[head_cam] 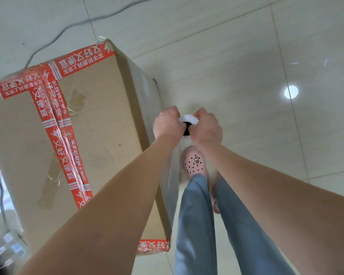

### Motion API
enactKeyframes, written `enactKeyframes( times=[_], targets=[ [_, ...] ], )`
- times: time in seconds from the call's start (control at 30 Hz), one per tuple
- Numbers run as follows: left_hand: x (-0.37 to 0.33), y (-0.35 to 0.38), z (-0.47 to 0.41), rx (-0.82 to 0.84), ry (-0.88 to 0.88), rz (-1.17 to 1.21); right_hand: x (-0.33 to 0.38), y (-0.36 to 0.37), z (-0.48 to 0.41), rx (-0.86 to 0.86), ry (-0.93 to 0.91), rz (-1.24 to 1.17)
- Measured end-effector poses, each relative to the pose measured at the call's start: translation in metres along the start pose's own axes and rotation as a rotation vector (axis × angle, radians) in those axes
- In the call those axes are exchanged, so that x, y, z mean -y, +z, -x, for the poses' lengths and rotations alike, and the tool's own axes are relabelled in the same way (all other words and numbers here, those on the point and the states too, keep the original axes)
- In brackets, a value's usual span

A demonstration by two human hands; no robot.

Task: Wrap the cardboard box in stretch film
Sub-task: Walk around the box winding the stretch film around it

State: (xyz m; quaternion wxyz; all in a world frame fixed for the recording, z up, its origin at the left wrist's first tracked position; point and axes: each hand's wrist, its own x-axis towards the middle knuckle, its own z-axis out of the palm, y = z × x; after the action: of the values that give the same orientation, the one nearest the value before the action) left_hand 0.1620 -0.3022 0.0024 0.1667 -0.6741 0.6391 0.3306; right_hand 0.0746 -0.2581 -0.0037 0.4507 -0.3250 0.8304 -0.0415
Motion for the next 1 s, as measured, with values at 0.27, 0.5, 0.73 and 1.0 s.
enactKeyframes(
  times=[0.27, 0.5, 0.73, 1.0],
  targets=[
    [-0.002, -0.002, -0.005, 0.089, -0.225, 0.262, 0.012, -0.011, -0.014, 0.054, 0.053, -0.136],
    [-0.013, -0.006, -0.021, -0.004, 0.266, -0.265, 0.013, -0.006, -0.023, 0.044, 0.025, -0.098],
    [-0.012, -0.024, -0.045, -0.01, 0.12, -0.055, 0.031, -0.011, -0.035, -0.028, -0.112, 0.061],
    [0.003, -0.034, -0.063, -0.036, -0.31, 0.507, 0.054, -0.017, -0.056, 0.031, 0.009, -0.182]
  ],
)
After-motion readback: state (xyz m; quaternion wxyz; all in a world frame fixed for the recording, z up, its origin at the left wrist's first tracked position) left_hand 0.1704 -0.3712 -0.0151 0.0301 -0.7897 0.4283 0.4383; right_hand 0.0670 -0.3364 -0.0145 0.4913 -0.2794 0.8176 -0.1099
